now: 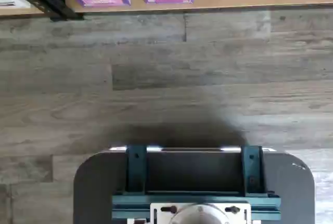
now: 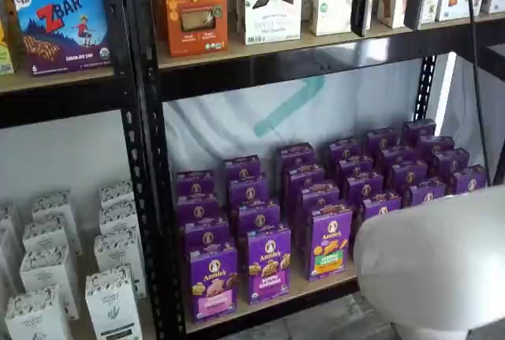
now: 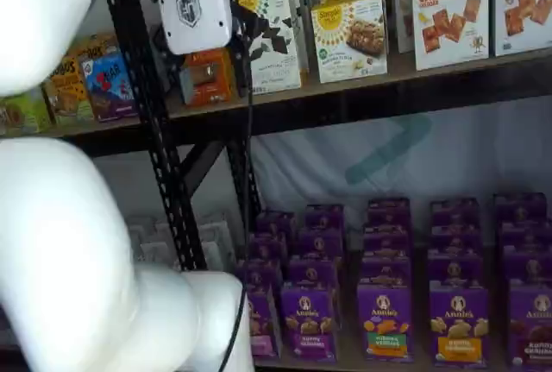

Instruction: Pick up the purple box with a pink patch in the middle, on the bottom shelf, the first box from the left

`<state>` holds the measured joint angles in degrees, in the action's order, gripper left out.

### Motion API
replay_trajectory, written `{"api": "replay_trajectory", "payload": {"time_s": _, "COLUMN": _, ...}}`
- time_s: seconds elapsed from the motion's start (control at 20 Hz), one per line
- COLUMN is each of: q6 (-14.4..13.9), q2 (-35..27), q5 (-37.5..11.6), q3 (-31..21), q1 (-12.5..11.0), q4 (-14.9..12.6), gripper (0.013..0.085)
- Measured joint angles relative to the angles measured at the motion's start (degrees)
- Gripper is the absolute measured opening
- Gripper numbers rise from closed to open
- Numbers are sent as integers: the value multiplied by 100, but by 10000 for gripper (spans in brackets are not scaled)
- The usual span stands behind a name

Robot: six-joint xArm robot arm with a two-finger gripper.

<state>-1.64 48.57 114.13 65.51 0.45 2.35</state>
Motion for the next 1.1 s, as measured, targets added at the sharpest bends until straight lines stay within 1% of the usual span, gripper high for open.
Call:
{"api": "replay_trajectory", "payload": {"time_s": 0.1, "q6": -91, "q2": 167, "q5": -282, "q3": -151, "q1": 173, "q4": -191, "gripper": 850}}
{"api": "replay_trajectory", "payload": {"time_s": 0.15, "q6": -107, "q2": 207, "q5": -357, "q3": -185, "q1": 196, "q4": -221, "gripper": 850}}
{"api": "replay_trajectory", "payload": {"time_s": 0.45, "q6": -89, "q2": 188, "q5": -417, "q3": -248, "q1": 143, "q4": -145, "gripper": 850}}
{"api": "replay_trajectory", "payload": {"time_s": 0.6, "q6": -95, "q2": 190, "q5": -525, "q3": -359, "q1": 135, "q4": -102, "gripper": 850}}
{"api": "replay_trajectory", "payload": {"time_s": 0.85, "q6": -147, "q2": 207, "q5": -871, "q3": -687, "q1": 180, "q4": -59, "gripper": 850}}
{"api": "replay_trajectory", "payload": {"time_s": 1.1, "q6": -205, "q2": 216, "q5": -1322, "q3": -1147, "q1": 252, "q4": -96, "gripper": 850}}
